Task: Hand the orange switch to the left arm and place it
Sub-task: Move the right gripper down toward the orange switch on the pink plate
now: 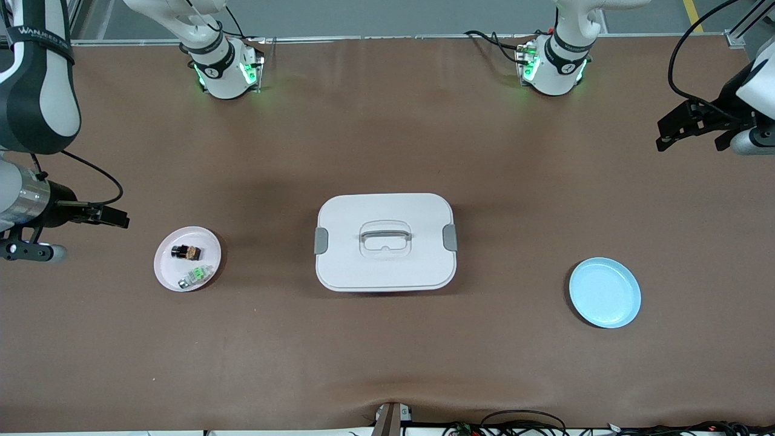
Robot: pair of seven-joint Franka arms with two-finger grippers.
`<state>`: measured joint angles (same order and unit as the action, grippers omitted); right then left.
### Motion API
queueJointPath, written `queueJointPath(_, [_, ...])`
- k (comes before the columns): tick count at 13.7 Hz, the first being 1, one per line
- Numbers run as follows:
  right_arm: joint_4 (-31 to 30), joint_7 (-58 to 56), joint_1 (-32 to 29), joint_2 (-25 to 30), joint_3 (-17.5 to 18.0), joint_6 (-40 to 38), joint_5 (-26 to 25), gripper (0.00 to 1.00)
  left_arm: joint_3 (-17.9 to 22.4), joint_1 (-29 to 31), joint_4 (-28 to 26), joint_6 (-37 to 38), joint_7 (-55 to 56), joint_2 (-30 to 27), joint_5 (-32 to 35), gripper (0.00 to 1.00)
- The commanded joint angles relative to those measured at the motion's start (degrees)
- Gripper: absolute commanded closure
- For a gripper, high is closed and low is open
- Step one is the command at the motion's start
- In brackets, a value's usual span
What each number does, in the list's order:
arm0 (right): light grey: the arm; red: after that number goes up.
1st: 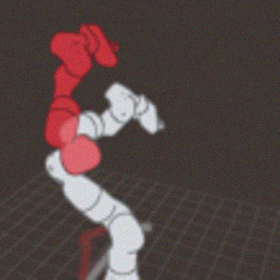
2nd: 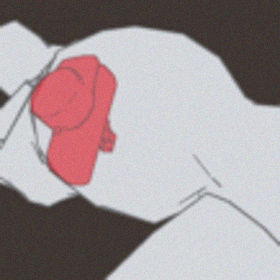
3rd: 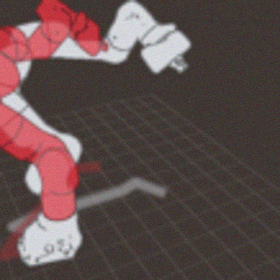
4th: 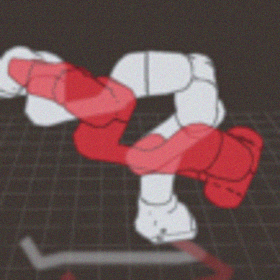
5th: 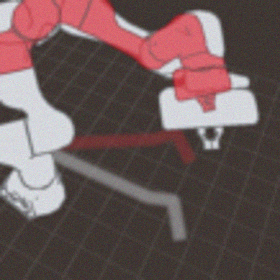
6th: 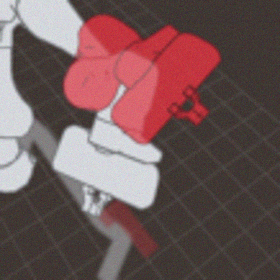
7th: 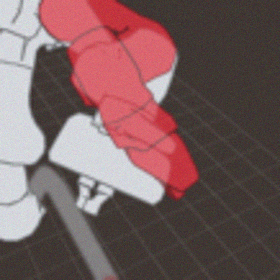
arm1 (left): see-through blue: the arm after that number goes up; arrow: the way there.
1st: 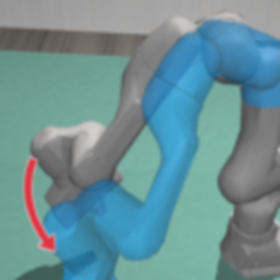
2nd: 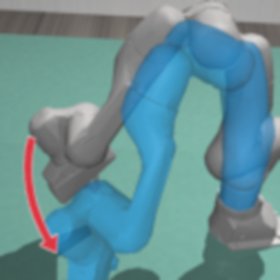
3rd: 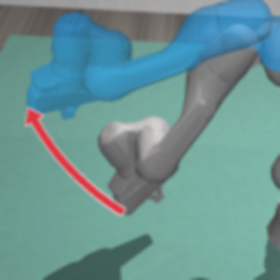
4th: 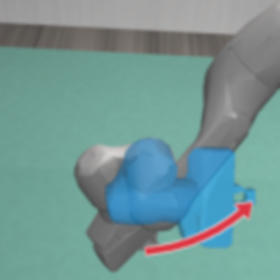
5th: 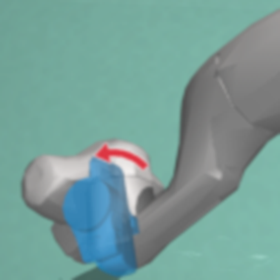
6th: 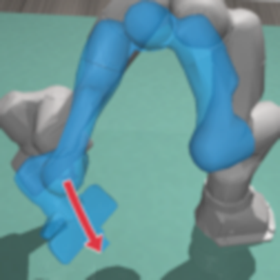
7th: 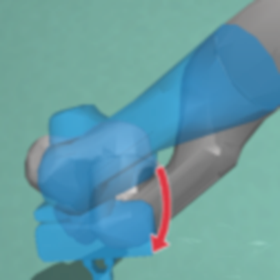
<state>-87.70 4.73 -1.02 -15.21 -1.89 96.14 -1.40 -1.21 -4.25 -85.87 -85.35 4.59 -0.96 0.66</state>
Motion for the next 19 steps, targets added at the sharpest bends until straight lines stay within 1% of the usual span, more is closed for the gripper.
queueJointPath(1, [-1.59,-0.07,-1.44,-2.19,0.57,3.34,0.61,0.00,-0.47,0.91,1.23,0.98,-0.64,-0.18,-0.22,0.00])
queueJointPath(3, [-5.36,-0.24,-1.97,-2.55,0.57,7.82,1.58,0.00,-0.20,1.00,1.23,1.50,-0.73,-0.36,-0.31,0.00])
queueJointPath(7, [-13.36,-0.24,-1.79,-2.55,0.57,16.16,1.67,0.00,-0.29,1.00,1.23,1.68,-0.64,-1.15,0.13,0.00])
queueJointPath(10, [-18.37,-0.16,-2.23,-4.12,0.57,23.99,1.76,0.00,-0.03,1.00,1.23,5.53,-0.11,-1.24,0.05,0.00])
queueJointPath(12, [-19.96,-0.24,-3.10,-6.14,0.65,28.04,2.72,0.00,0.32,1.17,1.23,5.63,-0.11,-1.15,-0.04,0.00])
queueJointPath(15, [-20.14,-0.24,-2.94,-8.25,0.66,29.54,2.98,0.00,0.33,1.96,1.32,5.55,0.24,-0.88,-0.13,0.00])
queueJointPath(18, [-20.41,-0.33,-2.85,-11.06,0.92,33.41,2.99,0.00,0.41,2.14,1.23,5.55,0.24,-0.36,-0.13,0.00])
queueJointPath(19, [-21.37,-0.33,-2.76,-11.33,0.92,34.72,2.99,0.00,0.33,2.31,1.32,5.55,0.15,-0.36,0.13,0.00])
